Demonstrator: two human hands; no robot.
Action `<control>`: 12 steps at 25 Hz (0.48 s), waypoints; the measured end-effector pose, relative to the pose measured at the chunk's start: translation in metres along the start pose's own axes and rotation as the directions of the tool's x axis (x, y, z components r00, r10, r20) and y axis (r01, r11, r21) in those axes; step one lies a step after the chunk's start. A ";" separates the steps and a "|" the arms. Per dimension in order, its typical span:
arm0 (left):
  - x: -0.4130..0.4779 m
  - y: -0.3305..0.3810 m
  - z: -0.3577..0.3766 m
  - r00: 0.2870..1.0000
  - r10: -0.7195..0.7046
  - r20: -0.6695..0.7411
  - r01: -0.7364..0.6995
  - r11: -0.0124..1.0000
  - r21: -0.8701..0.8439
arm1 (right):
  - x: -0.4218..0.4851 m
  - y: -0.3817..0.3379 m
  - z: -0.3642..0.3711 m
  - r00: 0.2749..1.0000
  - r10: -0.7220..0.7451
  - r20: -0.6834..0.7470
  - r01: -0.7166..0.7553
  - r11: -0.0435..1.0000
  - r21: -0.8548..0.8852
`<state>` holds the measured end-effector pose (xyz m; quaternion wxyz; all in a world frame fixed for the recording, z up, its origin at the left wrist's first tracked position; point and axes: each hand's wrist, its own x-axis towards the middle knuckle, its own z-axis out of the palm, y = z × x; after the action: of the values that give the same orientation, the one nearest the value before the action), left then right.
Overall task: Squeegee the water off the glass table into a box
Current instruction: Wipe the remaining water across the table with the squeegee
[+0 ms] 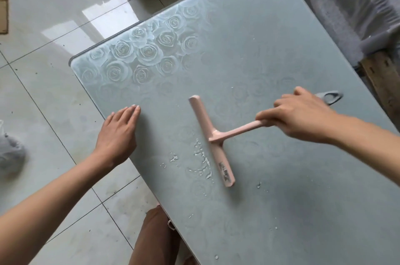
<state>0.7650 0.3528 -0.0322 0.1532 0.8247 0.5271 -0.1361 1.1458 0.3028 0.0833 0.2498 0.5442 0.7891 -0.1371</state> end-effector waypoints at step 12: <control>0.044 -0.030 -0.043 1.000 -0.002 0.018 0.002 1.000 0.018 | 0.082 -0.096 -0.036 0.908 0.416 0.059 -0.386 0.772 0.505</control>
<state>0.7584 0.4176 -0.0133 0.1504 0.8243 0.5252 -0.1486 1.0244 0.3496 0.0630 0.0992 0.7495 0.5975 -0.2673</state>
